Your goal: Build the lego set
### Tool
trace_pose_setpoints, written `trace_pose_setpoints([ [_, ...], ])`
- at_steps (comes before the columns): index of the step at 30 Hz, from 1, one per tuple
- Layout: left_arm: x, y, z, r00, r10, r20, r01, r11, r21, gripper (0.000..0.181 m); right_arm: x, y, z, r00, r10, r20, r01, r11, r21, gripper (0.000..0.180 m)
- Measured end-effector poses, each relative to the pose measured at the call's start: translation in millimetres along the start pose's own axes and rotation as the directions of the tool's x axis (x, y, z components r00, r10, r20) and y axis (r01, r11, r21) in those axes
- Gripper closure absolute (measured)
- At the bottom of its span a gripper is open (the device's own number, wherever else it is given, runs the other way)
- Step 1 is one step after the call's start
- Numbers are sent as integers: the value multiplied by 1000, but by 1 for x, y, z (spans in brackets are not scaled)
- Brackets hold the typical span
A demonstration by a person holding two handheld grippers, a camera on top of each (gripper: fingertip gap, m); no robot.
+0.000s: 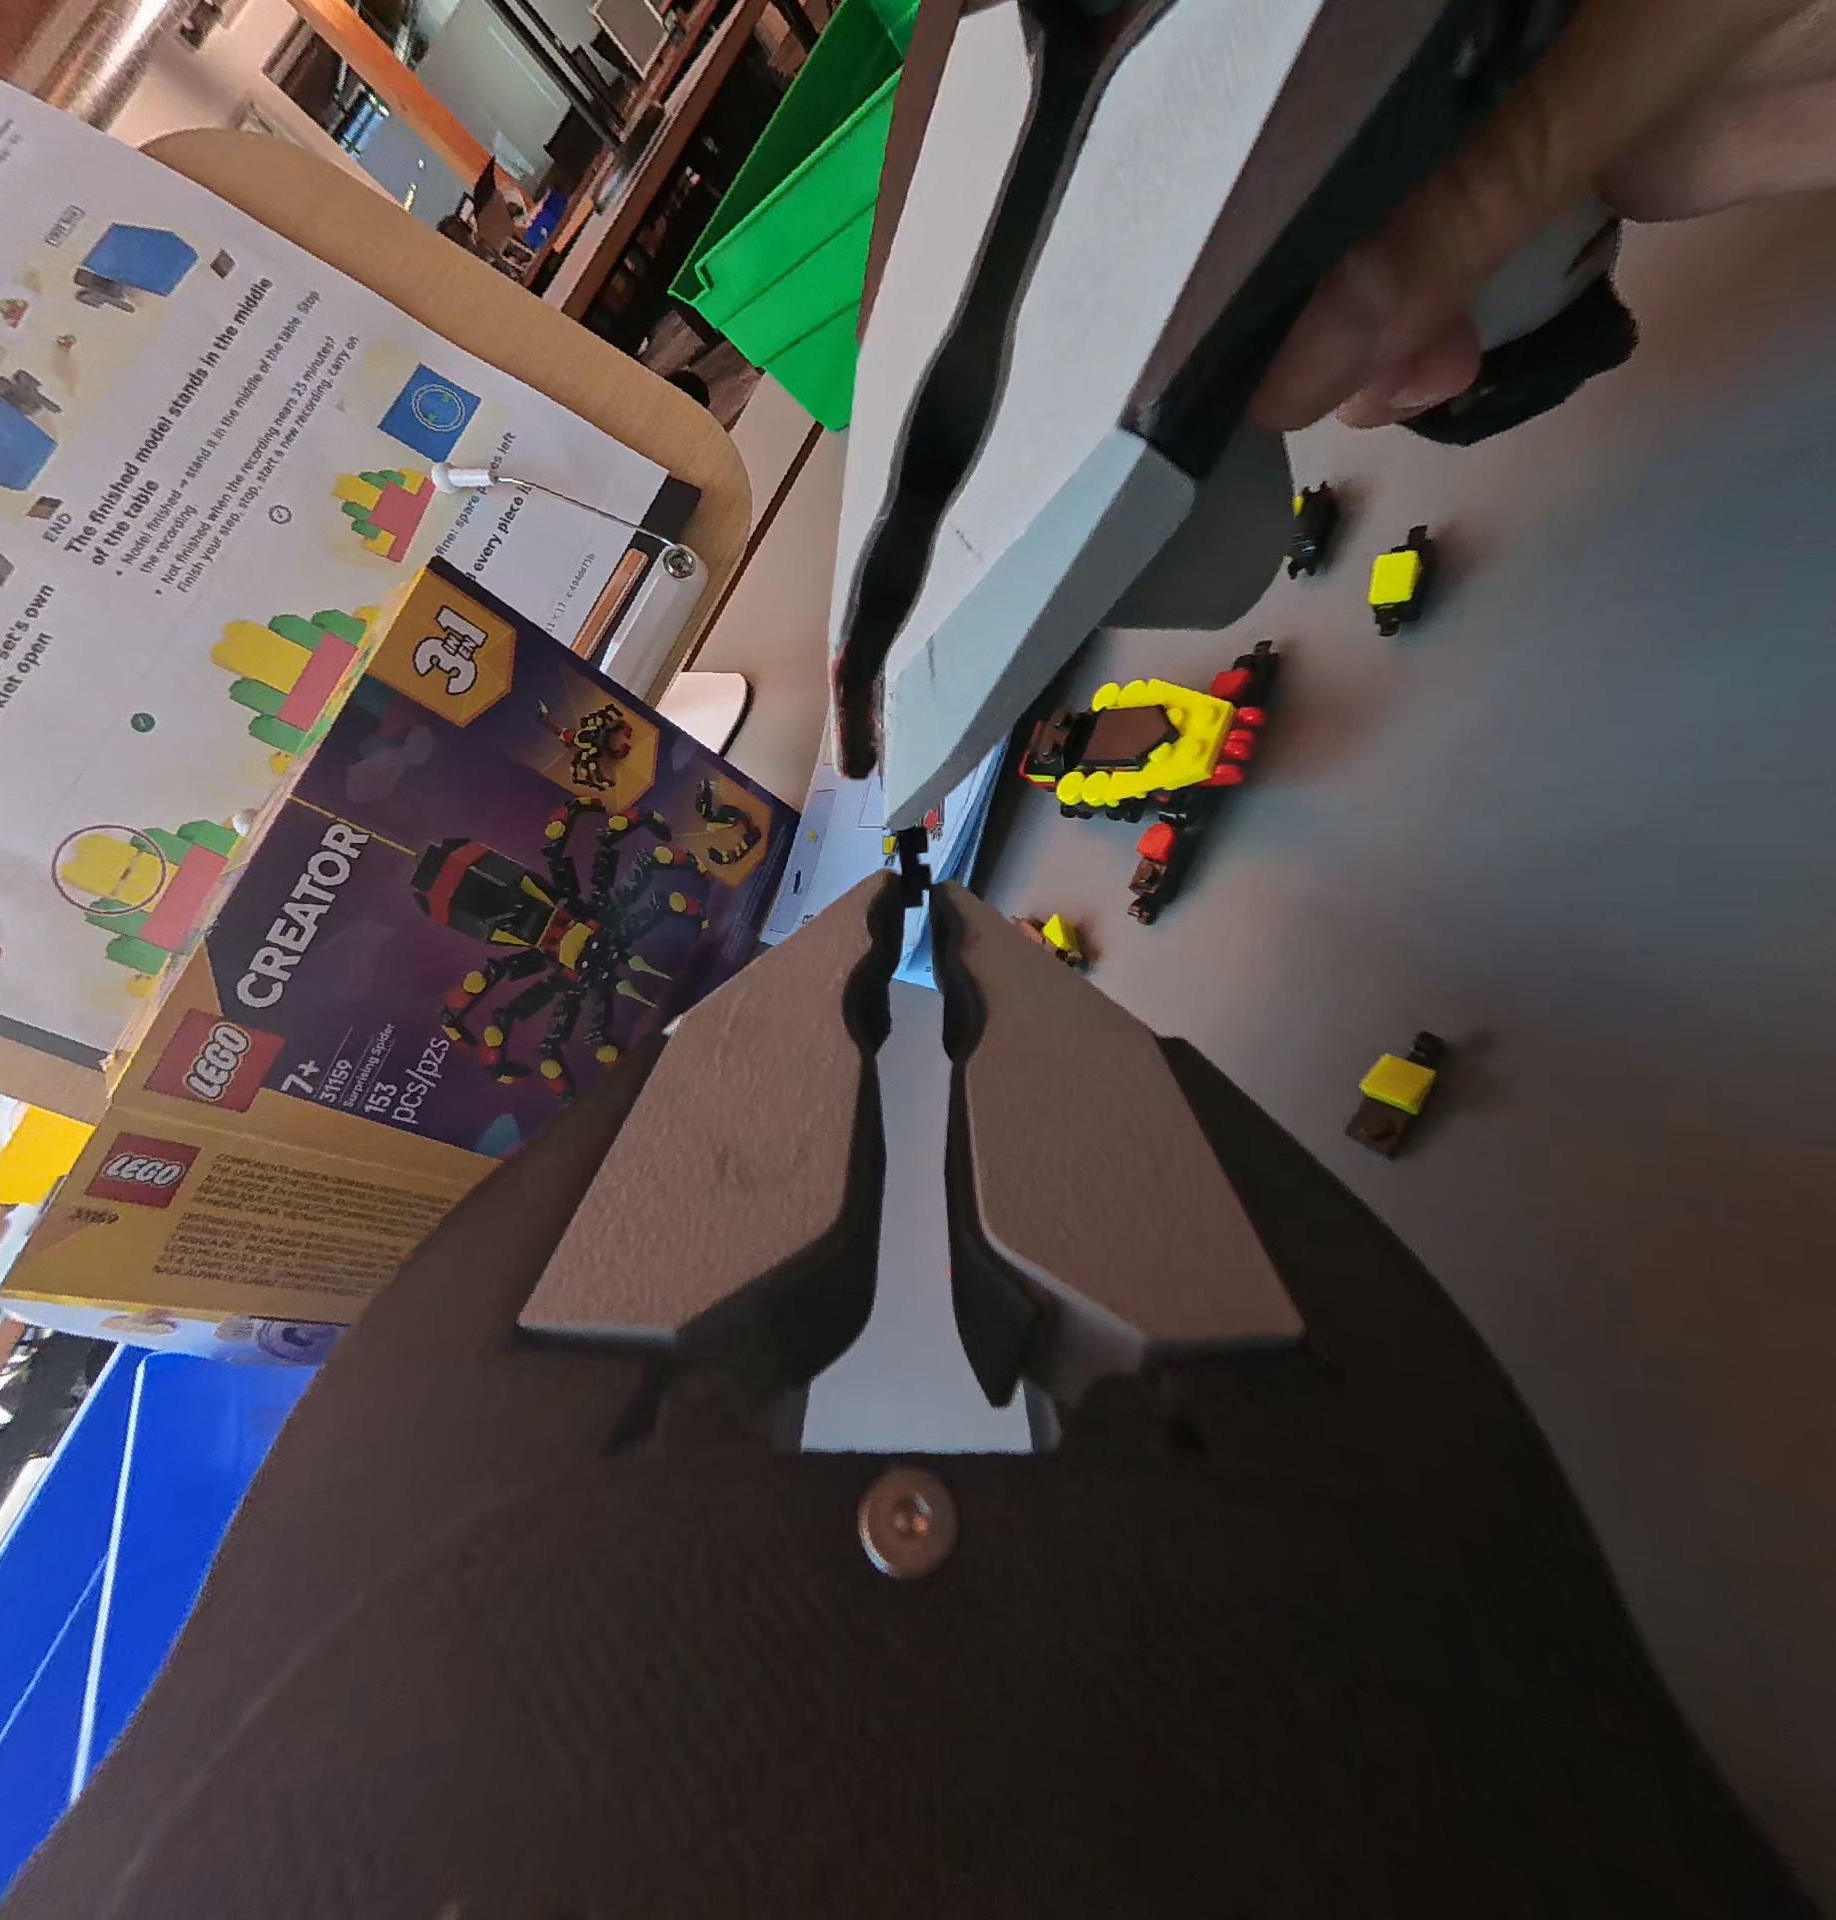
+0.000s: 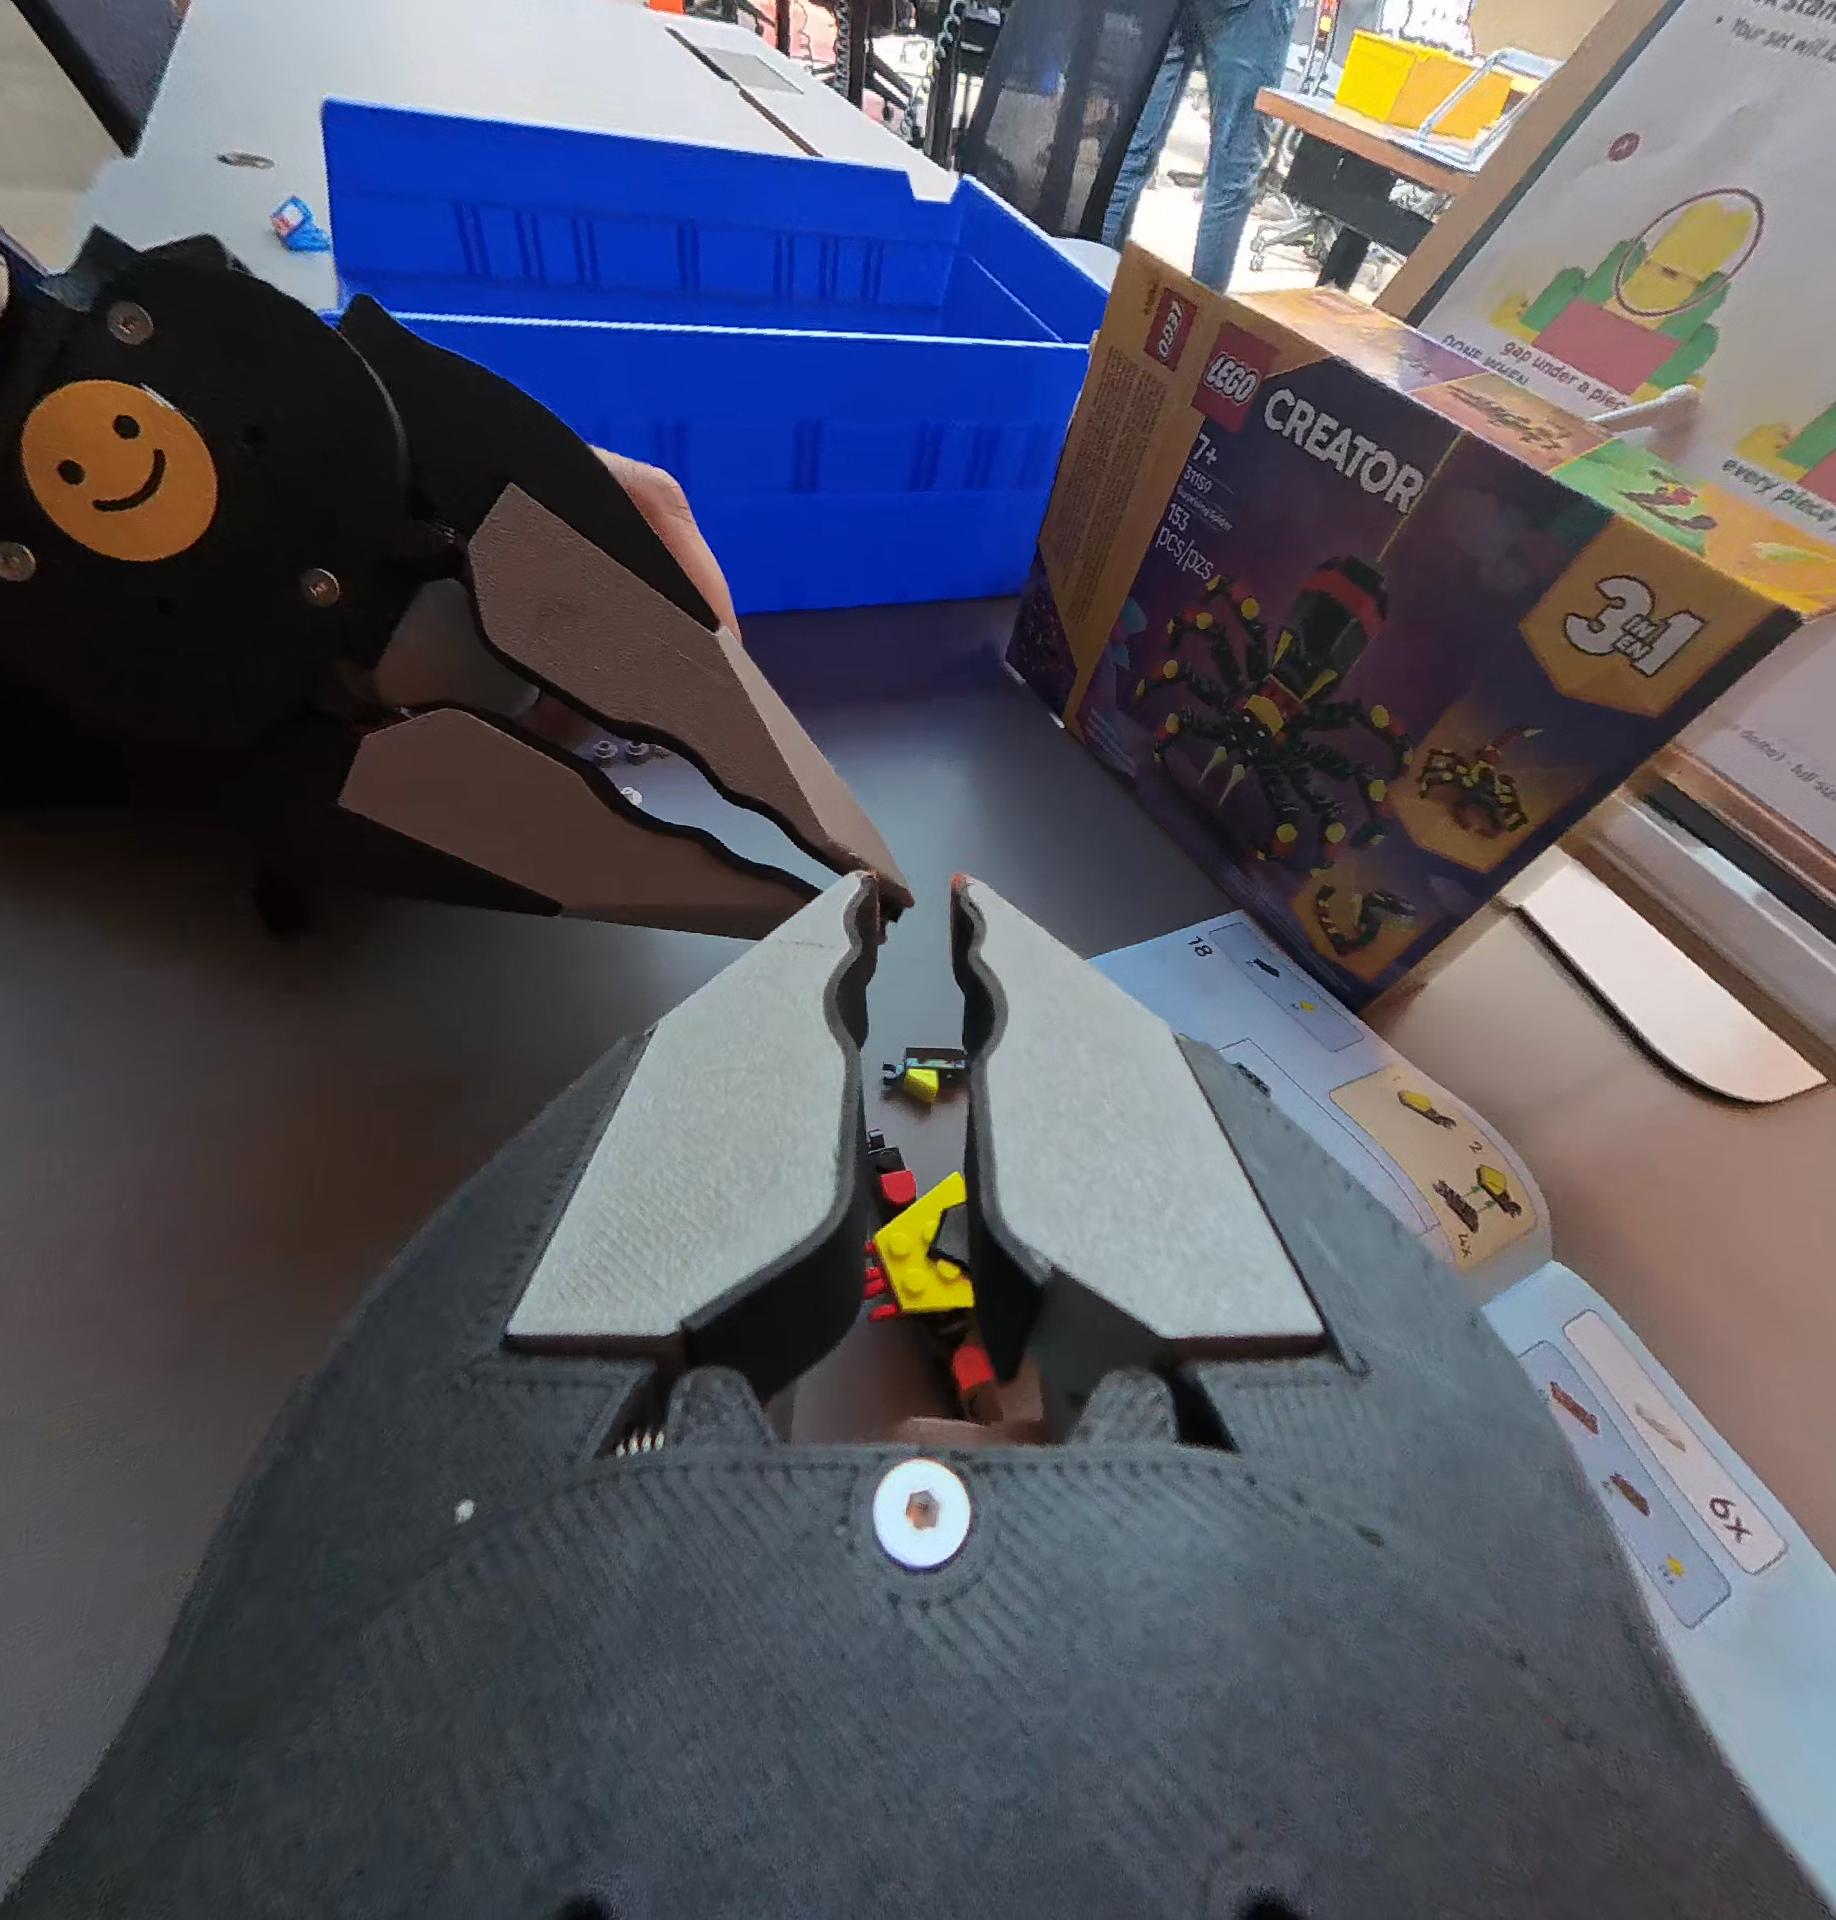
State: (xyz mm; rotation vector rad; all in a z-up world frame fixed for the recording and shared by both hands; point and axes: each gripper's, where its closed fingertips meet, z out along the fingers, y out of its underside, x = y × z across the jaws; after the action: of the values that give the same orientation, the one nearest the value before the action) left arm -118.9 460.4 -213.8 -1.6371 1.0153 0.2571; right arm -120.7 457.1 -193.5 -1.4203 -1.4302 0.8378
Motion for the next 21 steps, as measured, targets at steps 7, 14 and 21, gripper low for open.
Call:
trace_pose_setpoints([
  [7,-4,2,0,1000,12,17,-12,1000,0,178,-6,1,-1,998,31,57,-31,1000,-3,171],
  [14,-2,2,0,997,66,30,-66,998,-4,179,-10,3,1,994,71,88,-70,997,-13,169],
  [21,-2,-1,0,996,79,37,-79,997,7,179,-7,1,1,992,94,86,-94,996,0,169],
])
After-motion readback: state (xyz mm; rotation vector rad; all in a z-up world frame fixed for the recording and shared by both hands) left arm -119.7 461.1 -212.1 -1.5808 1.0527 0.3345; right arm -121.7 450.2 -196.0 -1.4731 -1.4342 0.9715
